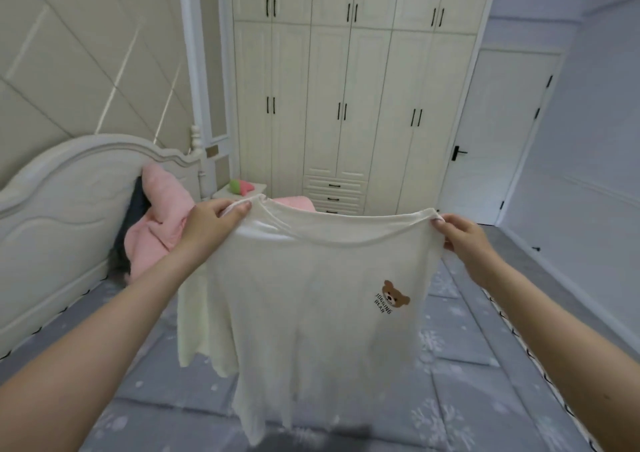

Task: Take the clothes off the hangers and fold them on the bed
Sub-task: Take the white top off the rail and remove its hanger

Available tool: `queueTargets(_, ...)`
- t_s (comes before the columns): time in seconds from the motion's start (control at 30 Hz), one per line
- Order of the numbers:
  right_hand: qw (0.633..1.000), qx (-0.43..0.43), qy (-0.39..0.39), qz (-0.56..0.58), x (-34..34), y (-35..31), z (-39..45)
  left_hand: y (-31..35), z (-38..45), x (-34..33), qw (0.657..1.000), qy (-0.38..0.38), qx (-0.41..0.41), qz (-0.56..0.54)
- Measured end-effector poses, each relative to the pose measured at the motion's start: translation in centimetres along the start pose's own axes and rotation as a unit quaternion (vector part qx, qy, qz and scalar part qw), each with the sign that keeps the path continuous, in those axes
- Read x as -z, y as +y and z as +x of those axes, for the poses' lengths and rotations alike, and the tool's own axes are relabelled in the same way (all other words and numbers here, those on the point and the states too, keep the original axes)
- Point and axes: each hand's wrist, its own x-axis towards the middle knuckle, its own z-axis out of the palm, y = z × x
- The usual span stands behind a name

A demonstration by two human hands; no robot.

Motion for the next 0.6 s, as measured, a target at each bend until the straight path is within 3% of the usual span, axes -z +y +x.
queueTargets(0.2,0.995,0.070,0.060,-0.041,5.2,-3.6,-7.7,5.6,-5.8,3.2,0.999,0.023,-0.018,-0.017)
queueTargets(0.6,0.988,0.064,0.039,-0.133,12.4,-4.3,-23.2,12.1,-20.4,7.7,0.999,-0.012,-0.038,-0.023)
